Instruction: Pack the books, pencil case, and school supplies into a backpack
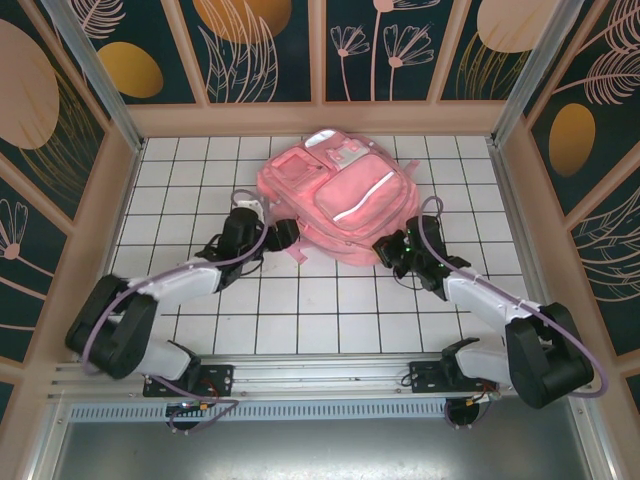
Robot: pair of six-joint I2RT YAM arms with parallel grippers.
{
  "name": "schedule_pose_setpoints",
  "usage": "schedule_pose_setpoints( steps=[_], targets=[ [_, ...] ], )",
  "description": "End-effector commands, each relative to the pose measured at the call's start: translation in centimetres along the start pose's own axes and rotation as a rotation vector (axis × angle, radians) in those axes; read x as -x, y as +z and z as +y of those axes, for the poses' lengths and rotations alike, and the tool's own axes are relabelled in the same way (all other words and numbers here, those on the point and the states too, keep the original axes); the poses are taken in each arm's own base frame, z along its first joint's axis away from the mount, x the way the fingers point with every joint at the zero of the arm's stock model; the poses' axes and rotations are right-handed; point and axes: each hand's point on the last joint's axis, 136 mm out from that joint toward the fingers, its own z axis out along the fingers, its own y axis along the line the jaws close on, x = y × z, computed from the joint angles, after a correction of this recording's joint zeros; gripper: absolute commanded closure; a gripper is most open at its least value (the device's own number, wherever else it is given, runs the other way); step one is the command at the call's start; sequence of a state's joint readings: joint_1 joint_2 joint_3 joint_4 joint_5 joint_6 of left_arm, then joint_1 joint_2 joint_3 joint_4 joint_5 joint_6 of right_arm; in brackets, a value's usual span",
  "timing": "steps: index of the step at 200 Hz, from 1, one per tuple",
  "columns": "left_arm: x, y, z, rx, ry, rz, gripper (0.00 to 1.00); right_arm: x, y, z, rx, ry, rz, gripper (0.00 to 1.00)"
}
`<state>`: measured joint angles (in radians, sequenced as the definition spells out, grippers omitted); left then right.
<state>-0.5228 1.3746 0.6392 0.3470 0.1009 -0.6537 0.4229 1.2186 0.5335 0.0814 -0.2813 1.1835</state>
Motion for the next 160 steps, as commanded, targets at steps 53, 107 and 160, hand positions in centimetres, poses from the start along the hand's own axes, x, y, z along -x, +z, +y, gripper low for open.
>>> schedule_pose_setpoints(
  steps=[53, 107, 160],
  targets=[
    [8.4, -10.3, -1.2, 0.19, 0.103, -0.255, 0.01, -8.5, 3.7, 4.7, 0.038, -0.199, 0.222, 1.0],
    [11.6, -14.1, -1.2, 0.26, 0.153, -0.415, 0.02, -17.3, 6.6, 8.5, 0.108, -0.427, 0.396, 0.84],
    [12.0, -14.5, -2.1, 0.223, 0.173, -0.428, 0.02, -19.3, 7.5, 9.9, 0.186, -0.458, 0.48, 0.54]
  ],
)
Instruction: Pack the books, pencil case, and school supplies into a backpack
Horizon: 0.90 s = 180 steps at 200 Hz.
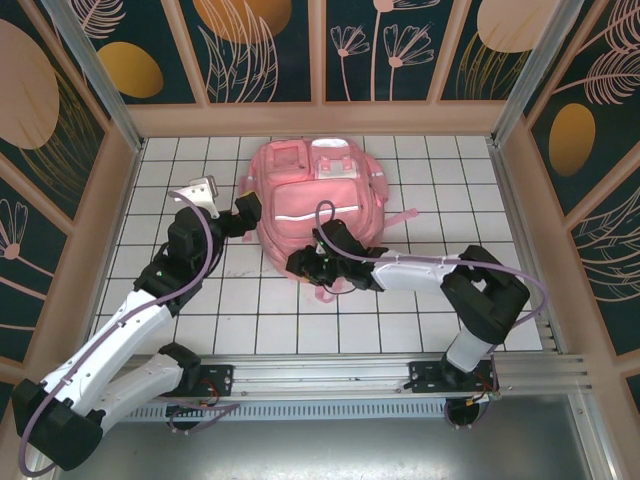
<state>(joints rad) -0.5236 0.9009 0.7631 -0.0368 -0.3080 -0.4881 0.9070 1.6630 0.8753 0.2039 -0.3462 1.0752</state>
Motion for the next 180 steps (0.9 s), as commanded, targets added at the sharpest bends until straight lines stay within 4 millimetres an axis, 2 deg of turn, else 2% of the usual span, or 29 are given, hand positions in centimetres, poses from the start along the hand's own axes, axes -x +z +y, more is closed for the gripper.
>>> schedule_pose_setpoints(
  steps=[1, 20, 47, 58, 60, 63, 68, 70, 80, 92, 114, 133, 143, 161, 180],
  targets=[
    [1.3, -0.6, -0.3, -0.007, 0.028, -0.032, 0.02, 0.3, 0.0, 3.0, 0.099, -0.079, 0.021, 0.54],
    [1.0, -0.4, -0.9, -0.038, 0.035, -0.02, 0.01, 0.6, -1.1, 5.1, 0.178, -0.179, -0.049, 0.44],
    [1.0, -0.4, -1.3, -0.067, 0.02, -0.021, 0.01, 1.3, -1.1, 6.9, 0.193, -0.271, -0.074, 0.43],
    [0.9, -0.7, -1.7, -0.098, 0.032, -0.033, 0.02, 1.2, -1.8, 7.7, 0.212, -0.312, -0.077, 0.42],
    [1.0, -0.8, -1.8, -0.108, 0.036, -0.039, 0.01, 1.1, -2.1, 8.0, 0.222, -0.323, -0.082, 0.4],
    [1.0, -0.8, -1.9, -0.118, 0.041, -0.046, 0.01, 1.0, -2.4, 8.3, 0.236, -0.342, -0.087, 0.32],
    [1.1, -1.0, -2.0, -0.128, 0.046, -0.059, 0.01, 0.7, -3.1, 8.9, 0.261, -0.375, -0.095, 0.06],
    [1.2, -1.0, -2.0, -0.129, 0.05, -0.064, 0.01, 0.5, -3.3, 9.0, 0.267, -0.389, -0.098, 0.03],
    [1.4, -1.0, -1.9, -0.122, 0.064, -0.082, 0.01, 0.3, -4.7, 9.6, 0.265, -0.45, -0.125, 0.01],
    [1.7, -0.9, -1.6, -0.103, 0.1, -0.099, 0.01, 0.9, -6.5, 9.5, 0.193, -0.503, -0.202, 0.01],
    [1.4, -0.3, -1.3, -0.089, 0.184, -0.141, 0.01, 3.9, -11.6, 8.2, 0.028, -0.524, -0.427, 0.01],
    [1.0, 0.6, 1.6, 0.047, 0.183, -0.198, 0.01, 7.2, -16.7, 6.8, -0.095, -0.512, -0.628, 0.01],
    [0.6, 1.1, 3.3, 0.108, 0.208, -0.216, 0.01, 8.3, -18.5, 6.4, -0.111, -0.563, -0.685, 0.01],
    [0.0, 1.6, 5.6, 0.134, 0.231, -0.25, 0.01, 10.8, -21.7, 3.9, -0.201, -0.591, -0.823, 0.01],
    [-0.9, 2.1, 10.5, 0.257, 0.199, -0.291, 0.01, 12.8, -25.4, 2.0, -0.3, -0.634, -0.978, 0.01]
  ],
)
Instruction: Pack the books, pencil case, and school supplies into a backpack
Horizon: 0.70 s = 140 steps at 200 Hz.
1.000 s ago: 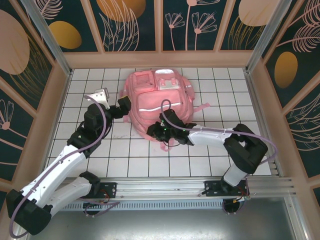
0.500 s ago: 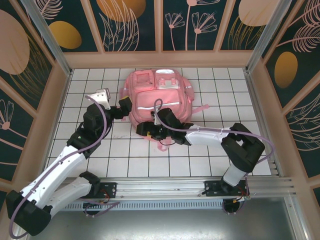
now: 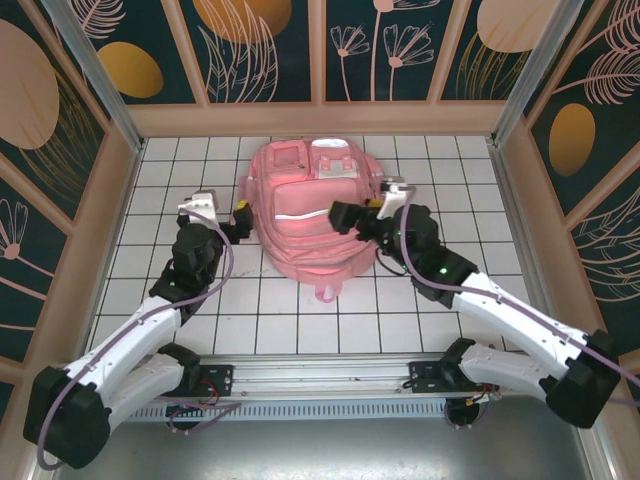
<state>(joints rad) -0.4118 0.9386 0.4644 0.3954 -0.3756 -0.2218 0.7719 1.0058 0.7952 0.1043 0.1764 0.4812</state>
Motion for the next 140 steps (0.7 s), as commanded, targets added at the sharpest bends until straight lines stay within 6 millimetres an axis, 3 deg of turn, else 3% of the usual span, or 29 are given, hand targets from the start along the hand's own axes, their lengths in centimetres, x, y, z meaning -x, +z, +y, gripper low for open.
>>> schedule_pose_setpoints(
  steps=[1, 15, 35, 59, 80, 102, 127, 140],
  targets=[
    [0.8, 0.6, 4.7, 0.144, -0.016, -0.136, 0.01, 1.3, -1.3, -6.5, -0.237, -0.194, -0.114, 0.01],
    [-1.4, 1.6, 8.6, 0.216, -0.08, -0.097, 0.01, 2.4, -2.5, -9.7, -0.309, -0.268, -0.215, 0.01],
    [-3.2, 2.7, 11.9, 0.273, -0.138, -0.052, 0.01, 3.3, -4.8, -14.0, -0.398, -0.364, -0.379, 0.01],
    [-3.4, 3.1, 12.1, 0.254, -0.082, -0.094, 0.01, 3.2, -6.2, -19.4, -0.548, -0.387, -0.409, 0.01],
    [-6.2, 4.2, 12.5, 0.261, -0.042, -0.022, 0.01, 2.7, -7.7, -24.8, -0.702, -0.299, -0.419, 0.01],
    [-5.1, 3.8, 12.2, 0.225, 0.027, -0.086, 0.01, 0.5, -8.6, -29.9, -0.813, -0.19, -0.387, 0.01],
    [-5.3, 0.9, 13.8, 0.295, -0.019, -0.227, 0.01, -0.8, -9.6, -31.2, -0.789, -0.18, -0.451, 0.01],
    [-5.6, 1.5, 13.3, 0.259, -0.001, -0.232, 0.01, -0.7, -8.4, -30.9, -0.732, -0.207, -0.415, 0.01]
  ],
)
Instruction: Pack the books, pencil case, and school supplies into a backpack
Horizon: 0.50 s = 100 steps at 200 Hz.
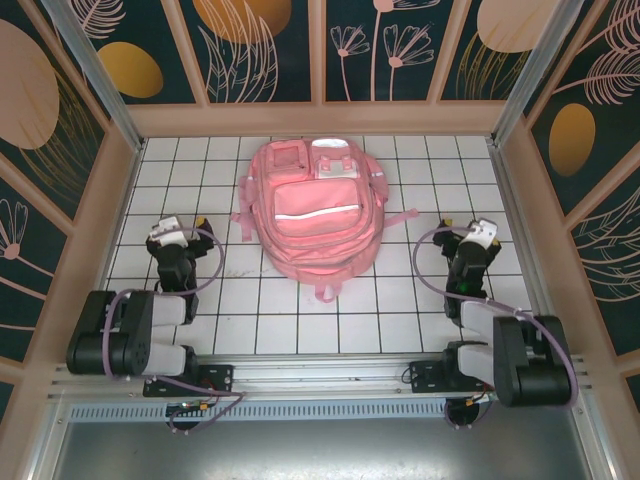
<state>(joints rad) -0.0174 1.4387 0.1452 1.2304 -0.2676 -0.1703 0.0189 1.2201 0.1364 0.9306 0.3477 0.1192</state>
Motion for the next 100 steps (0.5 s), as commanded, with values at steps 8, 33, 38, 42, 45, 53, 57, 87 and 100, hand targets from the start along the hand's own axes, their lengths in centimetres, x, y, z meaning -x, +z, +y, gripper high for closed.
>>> schedule_pose_setpoints(
  steps=[8, 33, 38, 42, 45, 53, 57, 87, 100],
  targets=[
    [2.1, 0.9, -1.3, -0.065, 0.034, -0.08, 0.01, 3.4, 0.3, 2.6, 0.159, 0.017, -0.146, 0.01],
    [1.5, 2.2, -2.8, -0.129, 0.079, -0.033, 0.01, 1.7, 1.3, 3.1, 0.205, -0.009, -0.156, 0.01],
    [1.4, 2.2, -2.8, -0.13, 0.079, -0.031, 0.01, 1.7, 1.5, 3.2, 0.202, -0.016, -0.161, 0.01],
    [1.3, 2.2, -2.8, -0.131, 0.08, -0.025, 0.01, 1.0, 1.9, 3.6, 0.217, -0.031, -0.121, 0.01],
    [1.4, 2.3, -2.8, -0.13, 0.081, -0.026, 0.01, 0.4, 2.5, 4.0, 0.231, -0.043, -0.075, 0.01],
    [1.3, 2.3, -2.8, -0.13, 0.08, -0.027, 0.01, 0.5, 3.3, 5.4, 0.288, -0.072, -0.047, 0.01],
    [1.3, 2.3, -2.8, -0.13, 0.081, -0.023, 0.01, 0.5, 3.1, 5.5, 0.297, -0.079, -0.054, 0.01],
    [1.2, 2.4, -2.8, -0.13, 0.08, -0.021, 0.01, 0.4, 3.2, 5.7, 0.318, -0.075, -0.038, 0.01],
    [1.3, 2.4, -2.7, -0.129, 0.079, -0.022, 0.01, 0.3, 3.3, 5.6, 0.316, -0.076, -0.034, 0.01]
  ],
)
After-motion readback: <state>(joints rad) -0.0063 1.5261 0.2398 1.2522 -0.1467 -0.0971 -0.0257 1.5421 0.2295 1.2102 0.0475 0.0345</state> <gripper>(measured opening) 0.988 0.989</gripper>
